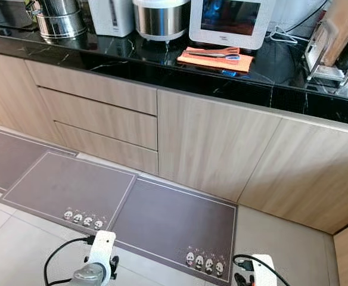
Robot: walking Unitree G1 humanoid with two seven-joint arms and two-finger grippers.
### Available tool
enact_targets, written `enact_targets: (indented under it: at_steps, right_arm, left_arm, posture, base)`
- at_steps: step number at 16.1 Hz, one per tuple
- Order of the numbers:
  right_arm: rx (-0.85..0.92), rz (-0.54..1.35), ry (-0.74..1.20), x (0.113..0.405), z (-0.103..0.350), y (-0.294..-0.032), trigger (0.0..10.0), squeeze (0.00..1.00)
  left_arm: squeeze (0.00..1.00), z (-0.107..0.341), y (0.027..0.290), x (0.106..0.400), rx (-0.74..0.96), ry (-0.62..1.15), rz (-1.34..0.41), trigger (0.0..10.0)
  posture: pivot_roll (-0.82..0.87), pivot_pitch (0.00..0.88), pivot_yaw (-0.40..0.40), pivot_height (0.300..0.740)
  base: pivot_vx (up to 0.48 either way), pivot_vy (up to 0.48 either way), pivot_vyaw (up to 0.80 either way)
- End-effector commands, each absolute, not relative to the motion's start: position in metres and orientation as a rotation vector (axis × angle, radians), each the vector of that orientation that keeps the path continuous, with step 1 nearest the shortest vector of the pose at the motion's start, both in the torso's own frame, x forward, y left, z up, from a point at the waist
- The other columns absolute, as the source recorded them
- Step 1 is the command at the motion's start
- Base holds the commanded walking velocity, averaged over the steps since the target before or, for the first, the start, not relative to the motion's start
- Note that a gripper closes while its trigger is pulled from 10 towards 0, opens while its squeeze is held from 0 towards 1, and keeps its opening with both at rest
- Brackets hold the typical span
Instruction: Kitchen organization
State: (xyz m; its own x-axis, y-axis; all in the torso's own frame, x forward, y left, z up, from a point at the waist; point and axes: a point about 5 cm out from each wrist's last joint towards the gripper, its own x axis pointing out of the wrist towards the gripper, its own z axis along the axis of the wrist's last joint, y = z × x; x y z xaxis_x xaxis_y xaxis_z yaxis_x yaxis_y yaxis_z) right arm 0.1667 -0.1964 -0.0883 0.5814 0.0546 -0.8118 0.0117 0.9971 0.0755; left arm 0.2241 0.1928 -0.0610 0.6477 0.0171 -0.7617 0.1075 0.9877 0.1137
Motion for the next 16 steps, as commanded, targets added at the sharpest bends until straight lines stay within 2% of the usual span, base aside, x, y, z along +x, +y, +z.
enact_targets:
  at_steps: [1,6,12,14,16]
  right_arm:
    - [0.073,0.018,0.973,0.16,-0.091,-0.197,10.0,0.0]
    - [0.074,0.018,1.011,0.146,-0.096,-0.201,10.0,0.0]
    - [0.058,0.033,1.002,0.153,-0.093,-0.205,10.0,0.0]
    - [0.063,0.036,1.001,0.156,-0.092,-0.2,10.0,0.0]
    - [0.066,0.047,0.999,0.16,-0.093,-0.189,10.0,0.0]
  left_arm:
    - [0.0,-0.063,0.191,0.222,0.149,0.881,-0.062,10.0]
    - [0.0,-0.063,0.191,0.221,0.155,0.885,-0.074,10.0]
    - [0.0,-0.062,0.184,0.224,0.161,0.872,-0.128,10.0]
    - [0.0,-0.059,0.183,0.229,0.152,0.843,-0.114,10.0]
    - [0.0,-0.058,0.18,0.23,0.196,0.837,-0.149,10.0]
  posture:
    - [-0.06,0.0,-0.018,0.74]
    - [-0.06,0.0,-0.011,0.74]
    - [-0.05,0.0,-0.013,0.74]
    - [-0.05,0.0,-0.016,0.74]
    - [-0.05,0.0,-0.013,0.74]
  base:
    - [0.0,0.0,-0.8]
    - [0.0,0.0,-0.8]
    - [0.0,0.0,-0.8]
    - [0.0,0.0,-0.8]
    - [0.0,-0.397,-0.8]
